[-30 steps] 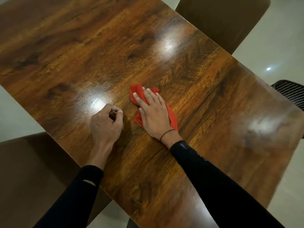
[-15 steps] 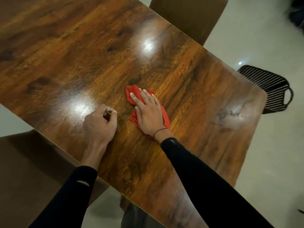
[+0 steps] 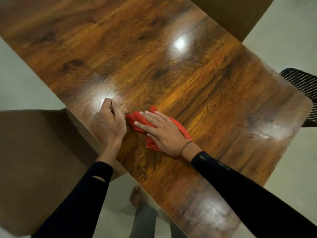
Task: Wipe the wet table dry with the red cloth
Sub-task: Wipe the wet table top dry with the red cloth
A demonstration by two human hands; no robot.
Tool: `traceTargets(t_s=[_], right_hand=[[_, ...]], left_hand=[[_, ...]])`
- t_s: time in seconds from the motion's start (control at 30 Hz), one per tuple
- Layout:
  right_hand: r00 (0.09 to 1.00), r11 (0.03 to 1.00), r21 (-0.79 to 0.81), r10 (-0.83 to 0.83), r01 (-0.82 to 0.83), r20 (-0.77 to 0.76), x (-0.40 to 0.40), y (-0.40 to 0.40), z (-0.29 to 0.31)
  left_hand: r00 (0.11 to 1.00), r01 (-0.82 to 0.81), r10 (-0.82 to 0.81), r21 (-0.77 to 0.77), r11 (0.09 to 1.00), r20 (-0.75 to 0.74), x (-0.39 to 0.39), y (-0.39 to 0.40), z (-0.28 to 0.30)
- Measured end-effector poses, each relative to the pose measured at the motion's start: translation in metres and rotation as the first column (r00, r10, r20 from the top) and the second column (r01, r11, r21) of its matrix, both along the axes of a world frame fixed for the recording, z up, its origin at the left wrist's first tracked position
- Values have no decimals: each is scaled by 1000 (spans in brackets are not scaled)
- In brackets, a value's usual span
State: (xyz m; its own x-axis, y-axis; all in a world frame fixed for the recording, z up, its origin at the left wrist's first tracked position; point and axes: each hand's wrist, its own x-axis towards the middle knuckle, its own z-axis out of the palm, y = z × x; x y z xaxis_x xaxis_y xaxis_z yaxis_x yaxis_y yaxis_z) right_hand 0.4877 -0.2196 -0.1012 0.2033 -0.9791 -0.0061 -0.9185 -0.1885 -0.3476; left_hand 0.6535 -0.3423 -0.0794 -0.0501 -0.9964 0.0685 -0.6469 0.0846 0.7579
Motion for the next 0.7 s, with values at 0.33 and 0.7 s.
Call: traceTargets(t_s=[0.33, 0.7], right_hand=[[973, 973, -30, -228, 228, -13, -28, -8, 9], [927, 925, 47, 374, -376, 36, -9, 124, -3]], left_hand=[[985, -170, 171, 65, 983, -5, 21, 66, -15], [763, -564, 635, 355, 746, -121, 46, 133, -36]])
